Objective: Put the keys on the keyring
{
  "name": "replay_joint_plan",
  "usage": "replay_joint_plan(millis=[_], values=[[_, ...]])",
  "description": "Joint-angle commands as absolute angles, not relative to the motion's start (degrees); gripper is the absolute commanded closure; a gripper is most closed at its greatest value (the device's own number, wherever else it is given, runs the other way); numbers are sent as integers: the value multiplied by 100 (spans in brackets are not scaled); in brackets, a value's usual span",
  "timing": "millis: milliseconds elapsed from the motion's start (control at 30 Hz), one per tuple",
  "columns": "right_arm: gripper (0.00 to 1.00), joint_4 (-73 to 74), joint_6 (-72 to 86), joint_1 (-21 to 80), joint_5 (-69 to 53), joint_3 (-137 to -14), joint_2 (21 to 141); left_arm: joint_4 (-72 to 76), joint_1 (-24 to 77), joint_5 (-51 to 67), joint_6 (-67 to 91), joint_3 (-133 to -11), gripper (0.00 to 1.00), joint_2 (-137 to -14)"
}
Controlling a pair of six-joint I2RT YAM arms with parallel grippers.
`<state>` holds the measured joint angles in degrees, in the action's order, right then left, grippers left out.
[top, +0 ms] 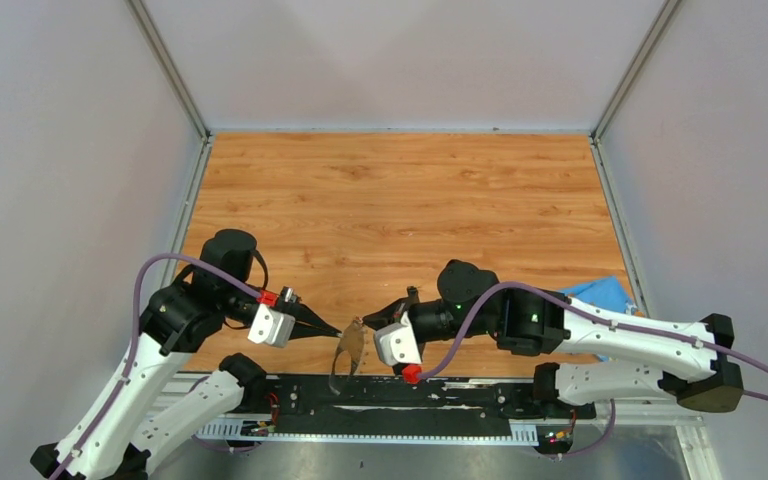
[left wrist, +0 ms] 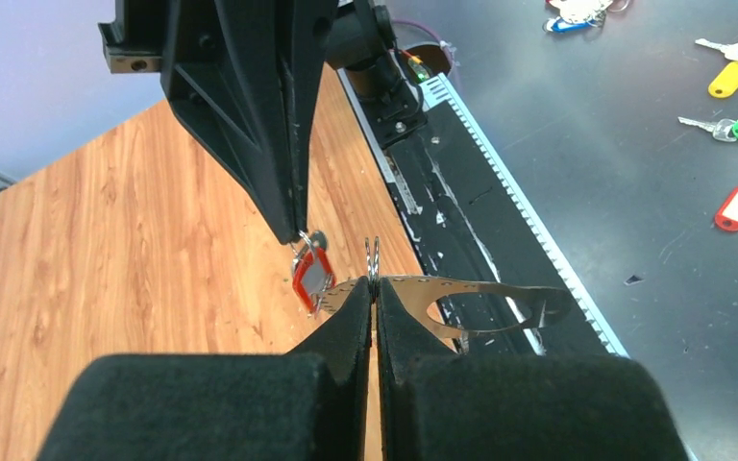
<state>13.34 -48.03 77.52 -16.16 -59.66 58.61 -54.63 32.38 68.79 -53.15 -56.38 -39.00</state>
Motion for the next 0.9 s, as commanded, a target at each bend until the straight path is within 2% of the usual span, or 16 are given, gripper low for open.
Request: replay_joint_plan(millis=[0,867], values=[[100,1358,-5027,7905,-1567,-6205,5934,-5440,3254,7095,-5467,-5812,100,-3895],[100,1266,-5133,8181,-1733,-6437,6113,-5440,3260,6882,-5362,-5798,100,-3830]])
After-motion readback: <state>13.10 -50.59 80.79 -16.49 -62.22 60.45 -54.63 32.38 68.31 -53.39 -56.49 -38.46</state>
